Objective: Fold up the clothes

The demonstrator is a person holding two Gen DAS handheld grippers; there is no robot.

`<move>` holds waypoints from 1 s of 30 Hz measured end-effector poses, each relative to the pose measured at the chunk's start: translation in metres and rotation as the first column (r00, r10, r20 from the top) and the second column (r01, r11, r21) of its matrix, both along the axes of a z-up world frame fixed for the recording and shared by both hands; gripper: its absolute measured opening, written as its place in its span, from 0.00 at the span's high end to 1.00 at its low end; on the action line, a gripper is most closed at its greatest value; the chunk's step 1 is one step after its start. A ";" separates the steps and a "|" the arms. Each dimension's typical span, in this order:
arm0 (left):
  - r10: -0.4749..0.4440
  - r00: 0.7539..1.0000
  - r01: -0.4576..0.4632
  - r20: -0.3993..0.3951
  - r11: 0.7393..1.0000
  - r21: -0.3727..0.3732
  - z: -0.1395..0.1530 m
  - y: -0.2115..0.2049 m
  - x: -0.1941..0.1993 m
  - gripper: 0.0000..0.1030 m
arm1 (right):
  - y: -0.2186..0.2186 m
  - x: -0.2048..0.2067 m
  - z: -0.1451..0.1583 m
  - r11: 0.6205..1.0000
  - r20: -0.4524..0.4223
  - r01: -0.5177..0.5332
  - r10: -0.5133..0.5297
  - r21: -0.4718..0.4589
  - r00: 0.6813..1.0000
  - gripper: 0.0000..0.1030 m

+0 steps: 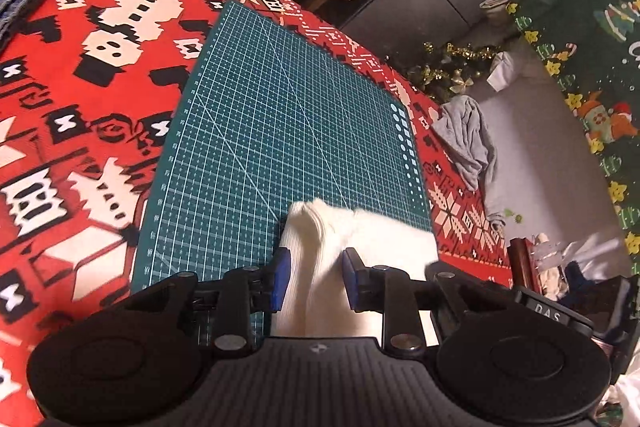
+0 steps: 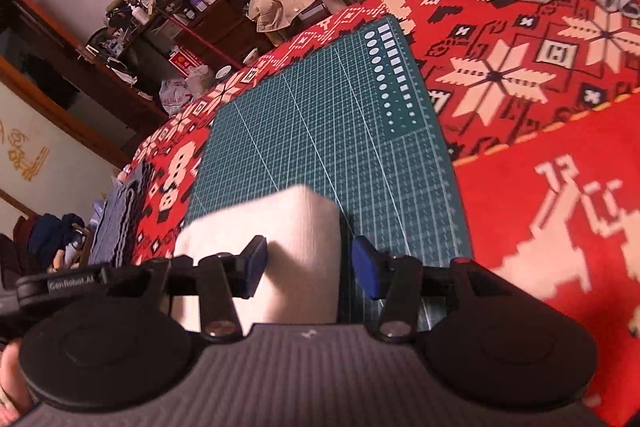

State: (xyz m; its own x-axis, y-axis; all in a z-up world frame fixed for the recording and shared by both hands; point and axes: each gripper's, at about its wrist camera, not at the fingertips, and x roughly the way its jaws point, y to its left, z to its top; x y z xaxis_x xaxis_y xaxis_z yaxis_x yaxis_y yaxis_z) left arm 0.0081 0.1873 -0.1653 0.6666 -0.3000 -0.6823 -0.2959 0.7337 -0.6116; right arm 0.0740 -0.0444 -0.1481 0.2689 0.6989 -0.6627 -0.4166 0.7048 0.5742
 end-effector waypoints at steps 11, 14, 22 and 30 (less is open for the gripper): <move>-0.015 1.000 0.015 0.012 1.000 0.002 0.001 0.004 0.012 0.74 | 0.025 0.012 -0.008 1.000 0.046 -0.012 0.012 -0.001 0.999 0.66; -0.003 1.000 0.003 0.028 1.000 -0.008 0.000 0.006 0.014 0.74 | 0.022 0.011 -0.010 1.000 0.028 0.014 -0.015 0.019 1.000 0.69; 0.046 0.996 -0.046 0.071 0.999 0.000 0.004 0.014 0.013 0.89 | 0.023 0.004 -0.009 0.998 0.029 0.062 -0.062 0.024 0.998 0.73; 0.042 0.996 -0.043 0.083 0.999 0.014 0.009 0.016 0.001 0.91 | -0.002 0.003 0.004 0.991 0.065 0.132 -0.134 0.037 0.989 0.88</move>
State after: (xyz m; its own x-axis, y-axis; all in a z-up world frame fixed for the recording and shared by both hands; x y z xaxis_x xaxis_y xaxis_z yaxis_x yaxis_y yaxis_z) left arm 0.0095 0.2029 -0.1563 0.7328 -0.2595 -0.6290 -0.2764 0.7312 -0.6236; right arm 0.0769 -0.0468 -0.1439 0.4040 0.6745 -0.6179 -0.3582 0.7382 0.5716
